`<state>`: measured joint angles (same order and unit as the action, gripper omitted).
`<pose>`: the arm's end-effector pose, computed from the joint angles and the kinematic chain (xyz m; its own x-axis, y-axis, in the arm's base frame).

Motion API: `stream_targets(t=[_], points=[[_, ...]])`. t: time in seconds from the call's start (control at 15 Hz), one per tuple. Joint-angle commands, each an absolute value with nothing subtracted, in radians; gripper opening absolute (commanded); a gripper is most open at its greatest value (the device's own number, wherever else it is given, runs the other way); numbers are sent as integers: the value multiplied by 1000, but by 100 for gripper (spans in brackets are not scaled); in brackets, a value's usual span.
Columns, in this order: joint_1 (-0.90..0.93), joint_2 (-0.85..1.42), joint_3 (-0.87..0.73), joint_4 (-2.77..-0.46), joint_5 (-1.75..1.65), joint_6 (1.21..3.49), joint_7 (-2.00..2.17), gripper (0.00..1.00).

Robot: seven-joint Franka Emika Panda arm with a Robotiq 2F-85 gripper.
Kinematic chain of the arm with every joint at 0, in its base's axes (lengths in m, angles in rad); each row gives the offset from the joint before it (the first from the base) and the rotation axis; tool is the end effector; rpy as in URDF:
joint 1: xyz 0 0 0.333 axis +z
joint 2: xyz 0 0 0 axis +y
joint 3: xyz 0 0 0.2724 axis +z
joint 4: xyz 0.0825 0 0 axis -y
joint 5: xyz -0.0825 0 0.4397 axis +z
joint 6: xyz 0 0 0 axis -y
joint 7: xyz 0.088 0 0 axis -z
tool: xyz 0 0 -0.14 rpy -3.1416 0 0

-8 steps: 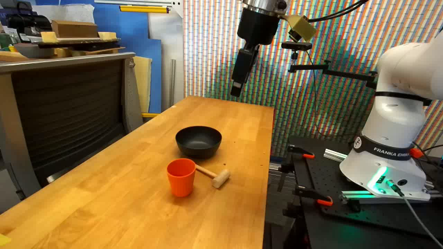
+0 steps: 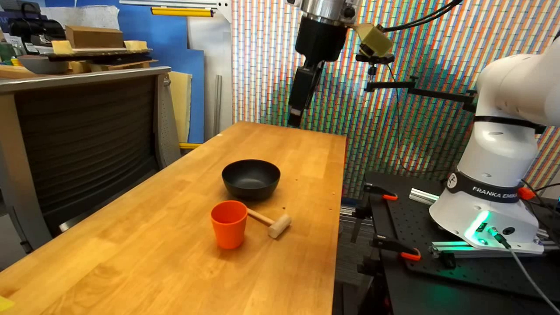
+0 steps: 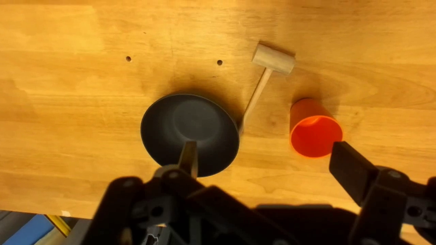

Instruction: Put the cup in the bowl

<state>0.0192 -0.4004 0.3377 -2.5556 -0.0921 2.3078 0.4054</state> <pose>0.4656 0.1527 0.3081 0.9816 0.0064 0.1909 -0.0207 -0.9900 0.1397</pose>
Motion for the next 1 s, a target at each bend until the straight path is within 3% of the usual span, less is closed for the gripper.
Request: stream_targets(t=[0.0,0.53,0.93], points=[[3,-159,347,-2417,-181,2357,486,100],[109,276,225,-2086,-180,2372,428,100],[141,478,176,-1939,-16,2329,311,100]])
